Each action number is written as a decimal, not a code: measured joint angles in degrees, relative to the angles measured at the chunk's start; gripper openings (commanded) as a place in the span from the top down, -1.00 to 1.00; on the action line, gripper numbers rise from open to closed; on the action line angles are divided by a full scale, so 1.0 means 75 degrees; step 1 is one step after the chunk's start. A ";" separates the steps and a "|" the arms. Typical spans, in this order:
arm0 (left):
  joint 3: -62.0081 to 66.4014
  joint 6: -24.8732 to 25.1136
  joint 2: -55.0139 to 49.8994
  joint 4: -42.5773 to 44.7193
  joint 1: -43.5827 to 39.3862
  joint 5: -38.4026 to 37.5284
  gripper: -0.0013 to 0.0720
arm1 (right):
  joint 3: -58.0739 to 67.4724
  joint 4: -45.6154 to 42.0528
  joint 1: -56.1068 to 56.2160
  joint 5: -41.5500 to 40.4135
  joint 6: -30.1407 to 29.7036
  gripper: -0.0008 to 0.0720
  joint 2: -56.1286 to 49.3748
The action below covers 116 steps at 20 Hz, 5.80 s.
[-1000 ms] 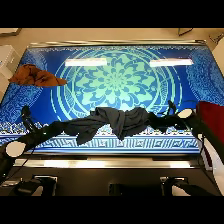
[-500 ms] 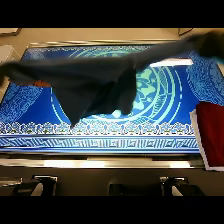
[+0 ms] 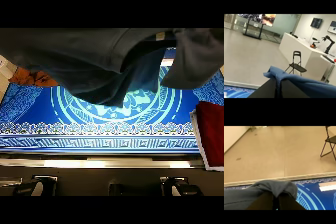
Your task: Fold the clothes and pants, and hang the long-sleeved shirts on hangers.
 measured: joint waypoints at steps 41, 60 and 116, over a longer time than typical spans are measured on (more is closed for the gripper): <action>-0.4042 0.0810 -0.3535 -0.0251 -0.0970 -0.2623 0.89 | -0.7431 0.6904 0.4945 -0.0868 -0.0242 0.87 -0.5243; 0.0988 0.0796 -0.0391 -0.1891 0.0906 0.0224 0.89 | -0.0557 0.1317 0.0560 -0.1306 0.0207 0.87 0.0271; -0.5482 0.1862 -0.6193 -0.1198 0.0609 -0.3290 0.89 | -0.4237 0.1880 -0.2821 0.3660 -0.1040 -0.55 -0.5933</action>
